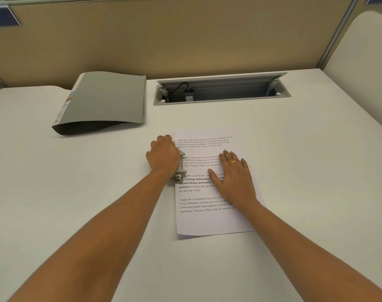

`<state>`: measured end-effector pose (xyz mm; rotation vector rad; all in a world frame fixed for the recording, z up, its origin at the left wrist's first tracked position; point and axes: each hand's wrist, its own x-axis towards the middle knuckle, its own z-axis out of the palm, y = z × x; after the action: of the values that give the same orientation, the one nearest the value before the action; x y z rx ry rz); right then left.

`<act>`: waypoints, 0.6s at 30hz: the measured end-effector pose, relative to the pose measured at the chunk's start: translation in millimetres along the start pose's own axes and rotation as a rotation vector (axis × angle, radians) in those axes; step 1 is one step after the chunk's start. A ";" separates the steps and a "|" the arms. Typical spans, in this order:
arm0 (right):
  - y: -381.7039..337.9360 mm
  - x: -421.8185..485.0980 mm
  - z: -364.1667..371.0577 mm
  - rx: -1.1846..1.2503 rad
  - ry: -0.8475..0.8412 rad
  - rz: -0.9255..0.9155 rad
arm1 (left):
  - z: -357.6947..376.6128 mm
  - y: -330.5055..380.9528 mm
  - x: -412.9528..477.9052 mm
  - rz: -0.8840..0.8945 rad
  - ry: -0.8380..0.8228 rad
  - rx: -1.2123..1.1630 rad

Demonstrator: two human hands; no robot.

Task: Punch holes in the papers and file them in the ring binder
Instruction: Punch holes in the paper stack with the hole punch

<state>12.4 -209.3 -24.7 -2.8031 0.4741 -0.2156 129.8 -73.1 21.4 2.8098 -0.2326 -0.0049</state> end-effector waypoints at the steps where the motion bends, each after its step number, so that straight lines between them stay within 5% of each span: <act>1: 0.0 0.0 -0.2 -0.003 -0.003 0.000 | -0.5 0.1 0.0 -0.001 0.006 -0.012; 18: 0.1 -1.3 -1.8 -0.017 -0.010 -0.014 | -13.2 -13.8 -28.9 -0.286 0.076 -0.530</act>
<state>10.7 -209.4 -23.1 -2.8241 0.4557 -0.2014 103.9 -51.4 28.9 2.2842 0.1690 -0.0214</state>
